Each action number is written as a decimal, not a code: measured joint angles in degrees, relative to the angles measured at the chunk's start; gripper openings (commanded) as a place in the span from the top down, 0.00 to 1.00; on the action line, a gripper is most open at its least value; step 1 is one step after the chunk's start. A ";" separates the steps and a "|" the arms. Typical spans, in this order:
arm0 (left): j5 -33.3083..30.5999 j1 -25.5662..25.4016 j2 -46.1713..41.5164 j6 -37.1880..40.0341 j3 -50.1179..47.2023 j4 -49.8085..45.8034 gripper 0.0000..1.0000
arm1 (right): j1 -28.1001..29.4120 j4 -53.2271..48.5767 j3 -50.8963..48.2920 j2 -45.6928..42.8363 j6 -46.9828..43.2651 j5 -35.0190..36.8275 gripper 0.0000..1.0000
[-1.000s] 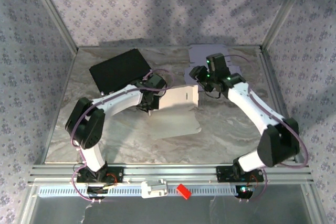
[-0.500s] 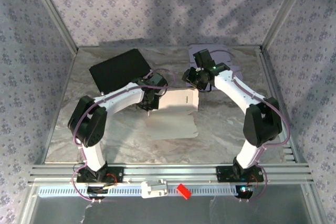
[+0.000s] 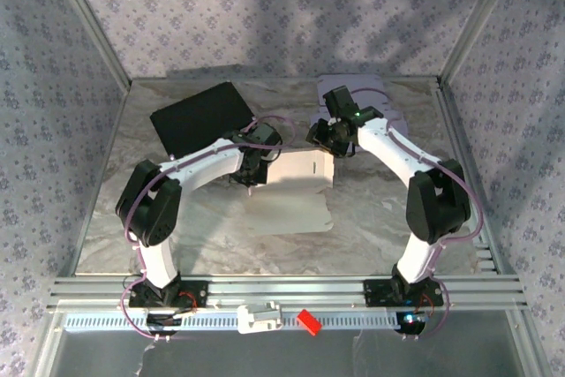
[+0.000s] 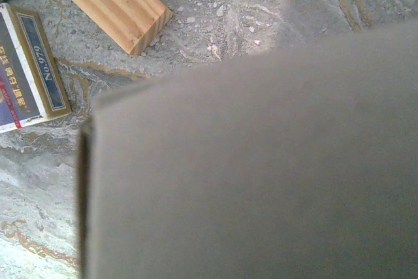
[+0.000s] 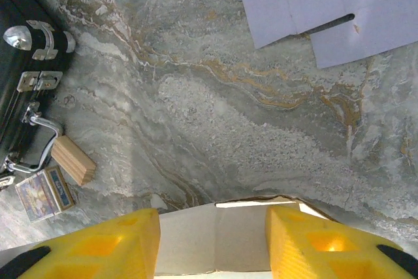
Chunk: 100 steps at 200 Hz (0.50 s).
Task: Fold the paper box
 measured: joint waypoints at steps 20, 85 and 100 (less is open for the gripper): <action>0.00 0.00 0.00 0.00 0.00 0.00 1.00 | 0.00 0.02 -0.24 0.20 0.07 -1.20 0.53; 0.00 0.00 0.00 0.00 0.00 -0.02 1.00 | 1.09 2.69 -0.92 0.26 4.90 -5.46 0.54; 0.00 0.07 0.00 0.00 0.00 -0.20 1.00 | 1.05 3.52 -1.14 0.26 6.16 -6.25 0.54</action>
